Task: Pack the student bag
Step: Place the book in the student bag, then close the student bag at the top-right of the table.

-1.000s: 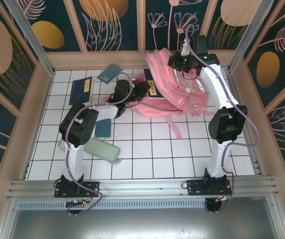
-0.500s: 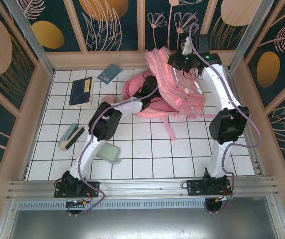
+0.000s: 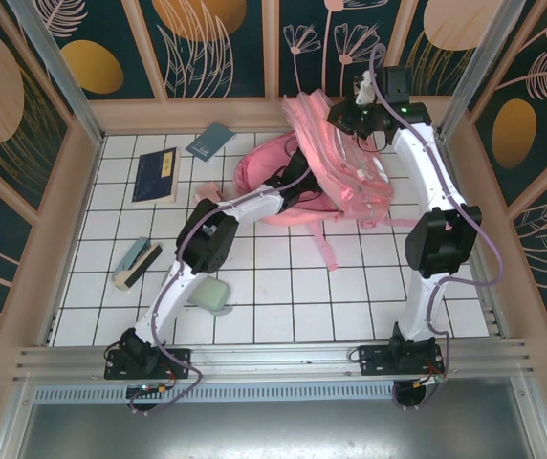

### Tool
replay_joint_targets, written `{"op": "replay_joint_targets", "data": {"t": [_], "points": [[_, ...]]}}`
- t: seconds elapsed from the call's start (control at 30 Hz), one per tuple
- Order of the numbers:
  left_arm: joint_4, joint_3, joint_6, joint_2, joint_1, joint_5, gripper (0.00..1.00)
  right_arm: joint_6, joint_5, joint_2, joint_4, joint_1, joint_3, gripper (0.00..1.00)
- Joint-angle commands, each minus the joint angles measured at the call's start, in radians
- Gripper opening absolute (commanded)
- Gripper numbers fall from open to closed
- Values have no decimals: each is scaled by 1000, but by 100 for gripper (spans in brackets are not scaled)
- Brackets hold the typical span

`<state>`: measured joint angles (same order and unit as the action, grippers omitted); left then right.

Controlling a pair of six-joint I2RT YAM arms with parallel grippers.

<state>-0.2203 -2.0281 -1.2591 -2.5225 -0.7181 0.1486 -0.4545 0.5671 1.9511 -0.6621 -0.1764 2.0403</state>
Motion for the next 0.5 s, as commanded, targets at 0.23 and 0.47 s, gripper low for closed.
{"op": "replay_joint_targets", "data": {"t": [0.23,0.47], "points": [[75,333,131,399,53,-68,86,56,-8,-103,135,38,-99,0],[129,611,204,666,123,-118,86,102,-69,-90,144,25,-185,0]]}}
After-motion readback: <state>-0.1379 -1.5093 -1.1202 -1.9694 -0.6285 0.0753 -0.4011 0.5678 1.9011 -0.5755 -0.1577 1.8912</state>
